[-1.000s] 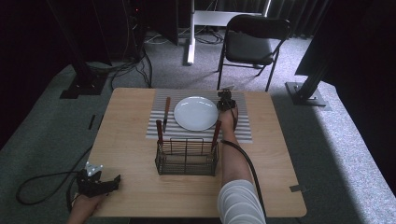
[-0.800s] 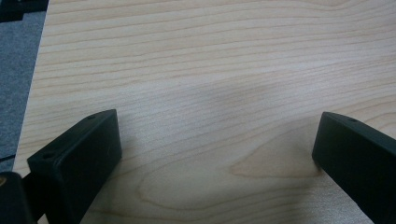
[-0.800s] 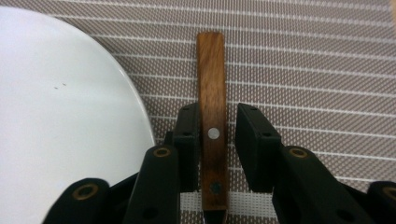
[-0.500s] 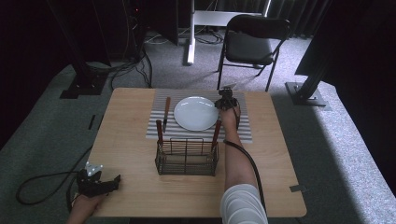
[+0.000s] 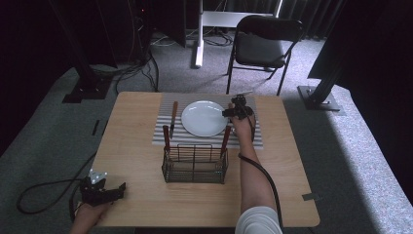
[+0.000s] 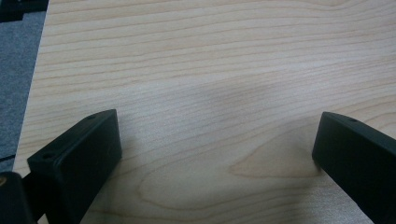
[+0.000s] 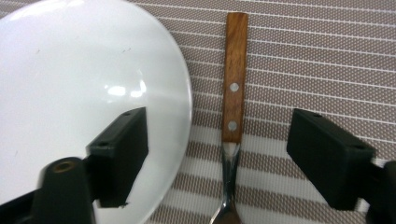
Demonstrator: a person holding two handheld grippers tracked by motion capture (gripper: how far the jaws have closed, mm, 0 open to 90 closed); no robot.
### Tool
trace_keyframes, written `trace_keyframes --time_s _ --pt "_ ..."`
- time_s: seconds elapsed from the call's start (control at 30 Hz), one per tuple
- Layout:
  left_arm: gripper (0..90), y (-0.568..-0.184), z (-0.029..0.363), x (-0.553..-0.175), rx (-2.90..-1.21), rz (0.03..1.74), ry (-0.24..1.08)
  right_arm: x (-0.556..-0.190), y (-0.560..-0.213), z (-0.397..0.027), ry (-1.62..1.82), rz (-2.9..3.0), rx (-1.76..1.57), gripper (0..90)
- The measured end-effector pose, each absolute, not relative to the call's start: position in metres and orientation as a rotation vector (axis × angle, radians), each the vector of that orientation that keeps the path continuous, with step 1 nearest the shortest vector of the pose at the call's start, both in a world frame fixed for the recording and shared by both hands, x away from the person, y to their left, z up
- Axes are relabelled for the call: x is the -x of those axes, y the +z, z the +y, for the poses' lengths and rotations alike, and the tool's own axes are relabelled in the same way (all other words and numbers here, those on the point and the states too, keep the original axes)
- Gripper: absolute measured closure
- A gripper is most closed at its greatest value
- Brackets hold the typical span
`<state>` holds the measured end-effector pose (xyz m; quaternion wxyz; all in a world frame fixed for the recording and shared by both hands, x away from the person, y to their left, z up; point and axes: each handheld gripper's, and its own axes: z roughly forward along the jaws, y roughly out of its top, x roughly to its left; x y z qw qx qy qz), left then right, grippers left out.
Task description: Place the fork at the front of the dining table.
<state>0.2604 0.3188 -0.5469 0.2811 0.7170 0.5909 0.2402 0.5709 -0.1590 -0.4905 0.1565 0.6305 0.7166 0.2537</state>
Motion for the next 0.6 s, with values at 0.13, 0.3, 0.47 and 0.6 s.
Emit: trace_keyframes --time_s 0.13,0.3,0.47,0.6 --pt "1.1 -0.547 0.319 -0.260 -1.922 1.583 0.644 -0.553 -0.482 -0.169 0.808 2.011 -1.784 19.0" --pt "1.1 -0.547 0.319 -0.260 -1.922 1.583 0.644 -0.537 -0.475 -0.174 0.855 2.022 -1.763 19.5" --pt "1.1 -0.547 0.319 -0.260 -1.922 1.583 0.644 -0.521 -0.472 -0.177 0.841 2.016 -1.740 16.2" --pt "1.1 -0.547 0.319 -0.260 -1.920 1.585 0.645 -0.508 -0.475 -0.183 0.858 2.003 -1.755 15.6"
